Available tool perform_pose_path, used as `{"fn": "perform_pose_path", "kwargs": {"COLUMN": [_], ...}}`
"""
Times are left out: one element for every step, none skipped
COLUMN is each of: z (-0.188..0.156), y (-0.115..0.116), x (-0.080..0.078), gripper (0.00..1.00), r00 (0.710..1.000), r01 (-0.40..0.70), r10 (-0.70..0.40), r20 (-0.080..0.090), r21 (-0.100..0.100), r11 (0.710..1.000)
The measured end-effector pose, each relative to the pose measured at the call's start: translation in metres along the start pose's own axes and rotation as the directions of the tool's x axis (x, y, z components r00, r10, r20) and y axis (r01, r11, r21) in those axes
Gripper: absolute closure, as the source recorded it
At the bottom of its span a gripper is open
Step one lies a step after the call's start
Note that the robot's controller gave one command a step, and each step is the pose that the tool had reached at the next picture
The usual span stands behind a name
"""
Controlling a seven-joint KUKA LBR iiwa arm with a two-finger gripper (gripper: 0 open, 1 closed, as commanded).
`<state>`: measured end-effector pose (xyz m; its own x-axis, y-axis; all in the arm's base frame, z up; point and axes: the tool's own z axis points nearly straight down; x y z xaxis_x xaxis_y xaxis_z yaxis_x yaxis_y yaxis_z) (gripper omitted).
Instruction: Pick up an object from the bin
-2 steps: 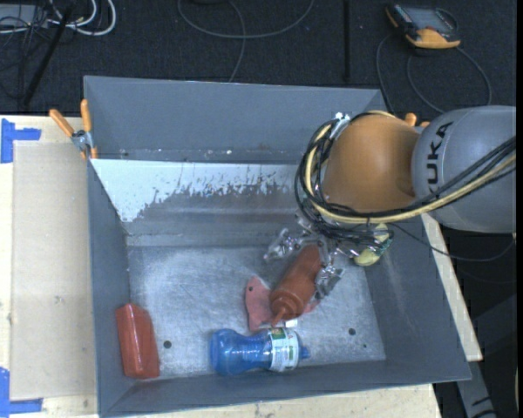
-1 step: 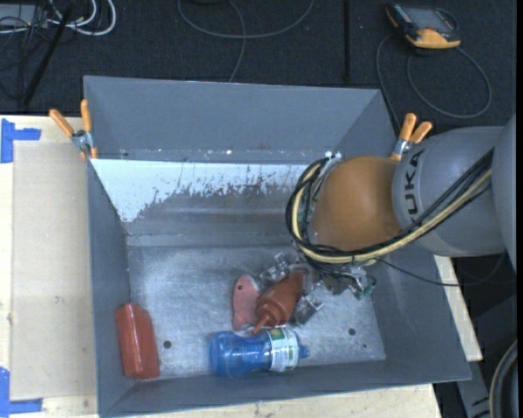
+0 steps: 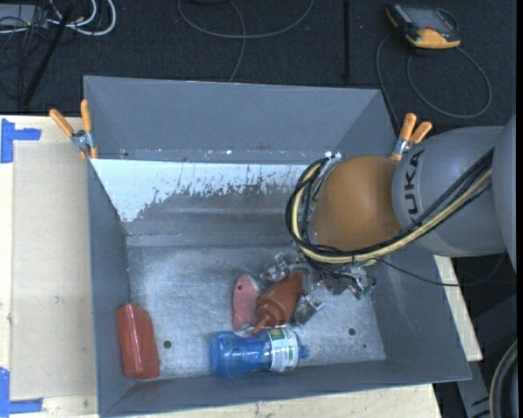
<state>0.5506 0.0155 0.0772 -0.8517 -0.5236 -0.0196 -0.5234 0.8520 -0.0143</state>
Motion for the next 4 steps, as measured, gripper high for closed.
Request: {"fn": "perform_pose_path", "kwargs": {"z": [-0.035, -0.038, 0.004, 0.004], "y": [0.005, -0.031, -0.061, -0.061], "x": [-0.009, -0.006, 0.006, 0.006], "gripper": [1.00, 0.00, 1.00, 1.00], "r00": [1.000, 1.000, 1.000, 1.000], "r01": [-0.017, -0.009, -0.008, -0.008], "r10": [0.016, 0.009, 0.008, 0.008], "r20": [-0.024, -0.006, -0.011, -0.011], "r21": [-0.017, -0.007, -0.012, -0.012], "r11": [1.000, 1.000, 1.000, 1.000]}}
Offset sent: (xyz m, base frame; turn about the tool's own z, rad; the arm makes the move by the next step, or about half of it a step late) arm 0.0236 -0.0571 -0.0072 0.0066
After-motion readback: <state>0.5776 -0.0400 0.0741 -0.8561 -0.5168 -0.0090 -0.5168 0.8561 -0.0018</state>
